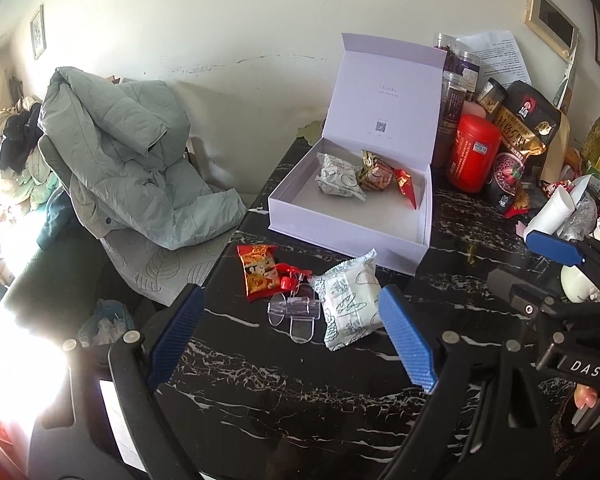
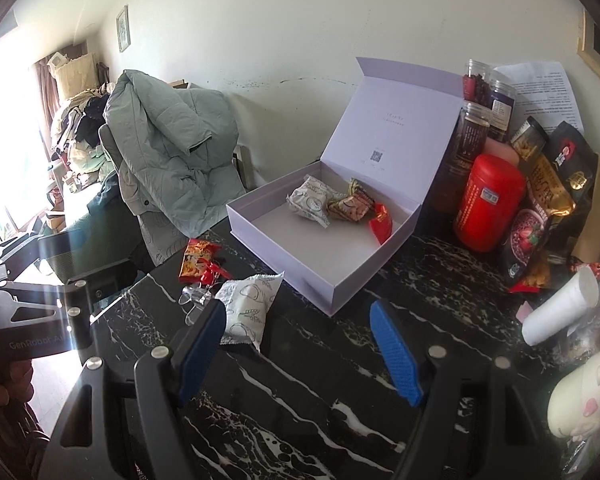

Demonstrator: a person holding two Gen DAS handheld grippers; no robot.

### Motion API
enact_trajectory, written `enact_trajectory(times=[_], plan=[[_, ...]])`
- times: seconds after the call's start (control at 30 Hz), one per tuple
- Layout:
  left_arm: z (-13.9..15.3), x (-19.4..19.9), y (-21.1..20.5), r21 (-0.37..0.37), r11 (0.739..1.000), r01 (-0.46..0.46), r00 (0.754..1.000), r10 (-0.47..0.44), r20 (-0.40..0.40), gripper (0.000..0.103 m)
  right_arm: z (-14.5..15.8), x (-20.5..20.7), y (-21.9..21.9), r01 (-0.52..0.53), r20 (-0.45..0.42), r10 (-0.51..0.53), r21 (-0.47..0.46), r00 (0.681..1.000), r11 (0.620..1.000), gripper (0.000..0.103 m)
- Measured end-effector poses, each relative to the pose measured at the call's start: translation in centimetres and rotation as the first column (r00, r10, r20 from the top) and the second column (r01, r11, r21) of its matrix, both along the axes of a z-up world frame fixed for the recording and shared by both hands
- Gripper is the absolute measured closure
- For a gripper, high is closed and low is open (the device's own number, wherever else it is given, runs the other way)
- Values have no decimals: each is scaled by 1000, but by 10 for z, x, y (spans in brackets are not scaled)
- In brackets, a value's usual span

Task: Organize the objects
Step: 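Move the left gripper toward the clear plastic piece while the right gripper approaches another white bread packet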

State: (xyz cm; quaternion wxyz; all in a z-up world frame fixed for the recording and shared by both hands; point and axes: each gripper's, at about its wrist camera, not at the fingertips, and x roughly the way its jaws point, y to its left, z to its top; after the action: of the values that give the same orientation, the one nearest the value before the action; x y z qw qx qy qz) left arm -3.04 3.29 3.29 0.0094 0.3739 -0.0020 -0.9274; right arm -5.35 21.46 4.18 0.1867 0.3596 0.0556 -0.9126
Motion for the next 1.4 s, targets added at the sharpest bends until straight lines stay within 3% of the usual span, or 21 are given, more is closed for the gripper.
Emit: enact_trajectory(times=[0.63,0.97,1.4], plan=[[-70,-20,-28,6,999,-37,988,35,153,15,-70,-25,-37,-90,166,86,18,982,996,27],[-88,-35,-49,-4,997,-74,981,73,180,15,-92,-58,-66,-135,223,128,17,966,991,27],[-104,-54,-61,66,995,-71,975,55,215,15,-120,-93,-81,-144,300,147,-32,943,989,20]])
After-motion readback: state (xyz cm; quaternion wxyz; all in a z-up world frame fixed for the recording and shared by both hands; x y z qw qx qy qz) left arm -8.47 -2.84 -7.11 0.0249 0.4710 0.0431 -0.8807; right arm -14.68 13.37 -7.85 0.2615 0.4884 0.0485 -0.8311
